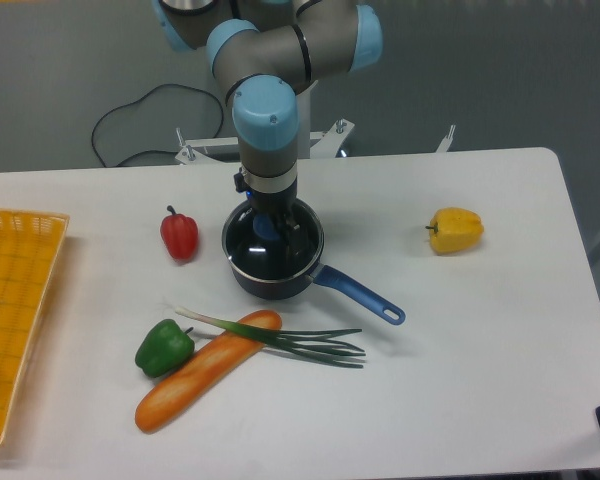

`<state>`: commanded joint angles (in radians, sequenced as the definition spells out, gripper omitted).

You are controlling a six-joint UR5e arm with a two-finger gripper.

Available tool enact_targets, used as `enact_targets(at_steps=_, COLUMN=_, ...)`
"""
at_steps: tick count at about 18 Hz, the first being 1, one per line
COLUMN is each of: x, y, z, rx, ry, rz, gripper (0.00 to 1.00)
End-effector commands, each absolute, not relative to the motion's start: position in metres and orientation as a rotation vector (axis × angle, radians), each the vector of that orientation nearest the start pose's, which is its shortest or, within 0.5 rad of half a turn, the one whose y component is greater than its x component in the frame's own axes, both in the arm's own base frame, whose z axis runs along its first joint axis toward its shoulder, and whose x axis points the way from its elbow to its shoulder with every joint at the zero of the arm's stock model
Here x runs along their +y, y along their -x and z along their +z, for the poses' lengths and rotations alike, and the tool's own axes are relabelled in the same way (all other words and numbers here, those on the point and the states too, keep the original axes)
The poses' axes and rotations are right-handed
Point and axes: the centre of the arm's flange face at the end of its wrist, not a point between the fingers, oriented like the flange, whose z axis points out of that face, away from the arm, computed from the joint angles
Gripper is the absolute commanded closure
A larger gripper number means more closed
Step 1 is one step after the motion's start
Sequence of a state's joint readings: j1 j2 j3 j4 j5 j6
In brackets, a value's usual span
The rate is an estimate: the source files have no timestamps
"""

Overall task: Open the lid
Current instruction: 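Close the gripper on the blue knob of the glass lid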

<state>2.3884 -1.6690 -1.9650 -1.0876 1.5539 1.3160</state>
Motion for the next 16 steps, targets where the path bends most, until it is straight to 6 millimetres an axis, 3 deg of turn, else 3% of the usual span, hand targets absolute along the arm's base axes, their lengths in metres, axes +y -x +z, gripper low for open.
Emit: enact_targets(at_steps=16, x=0.4319, y=0.2623, z=0.2993, rx=0.818, ry=3.030, rz=-0.022, gripper=0.00)
